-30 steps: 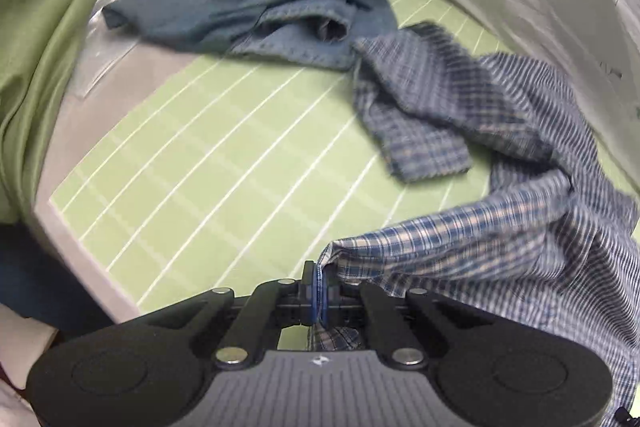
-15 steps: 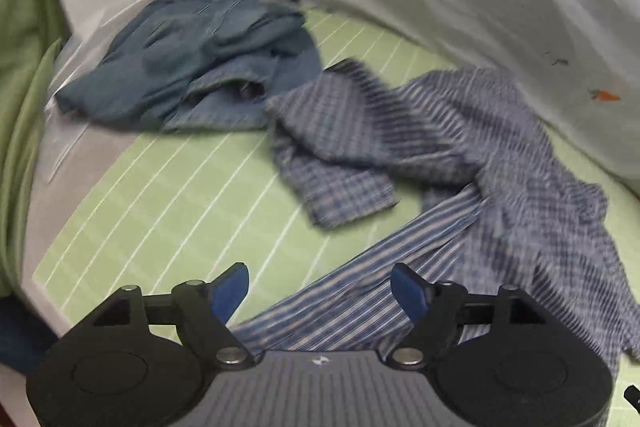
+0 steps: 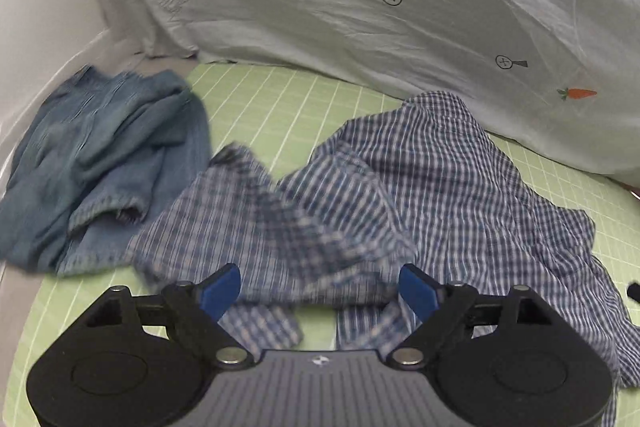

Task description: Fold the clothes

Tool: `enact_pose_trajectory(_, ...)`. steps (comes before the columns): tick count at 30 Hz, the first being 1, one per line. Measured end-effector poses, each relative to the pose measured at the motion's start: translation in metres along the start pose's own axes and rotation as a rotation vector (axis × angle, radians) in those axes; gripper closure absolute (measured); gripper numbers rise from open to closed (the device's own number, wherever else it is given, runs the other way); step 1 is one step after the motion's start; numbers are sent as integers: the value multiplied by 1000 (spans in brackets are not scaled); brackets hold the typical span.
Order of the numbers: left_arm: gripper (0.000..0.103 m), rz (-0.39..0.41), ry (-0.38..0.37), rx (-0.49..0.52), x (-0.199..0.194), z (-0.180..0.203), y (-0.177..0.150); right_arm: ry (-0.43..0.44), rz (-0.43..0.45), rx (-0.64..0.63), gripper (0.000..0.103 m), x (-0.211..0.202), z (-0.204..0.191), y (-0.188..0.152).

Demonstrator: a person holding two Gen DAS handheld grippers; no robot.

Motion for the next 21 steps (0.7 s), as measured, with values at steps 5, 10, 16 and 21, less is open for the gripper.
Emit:
enact_pose_trajectory(5, 14, -2, -5, 84, 64, 25, 54, 82, -34, -52, 1, 89, -24, 47)
enact_pose_trajectory(10, 14, 36, -21, 189, 130, 50, 91, 164, -21, -145, 2, 166, -51, 68)
enact_pose_trajectory(16, 14, 16, -143, 238, 186, 80, 108, 266, -61, -191, 47, 208, -77, 66)
enact_pose_trajectory(21, 58, 19, -241, 218, 195, 93, 109, 268, -44, -288, 101, 203, -81, 60)
Point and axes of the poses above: each gripper's, at about its wrist camera, not at the fingertips, and x roughly the way its jaws point, z to its right, y to its top, the point moved 7 cm from there along x, roughly the way its jaws point, and after that the axes turned 4 degrees about y, right-handed, at the moved point
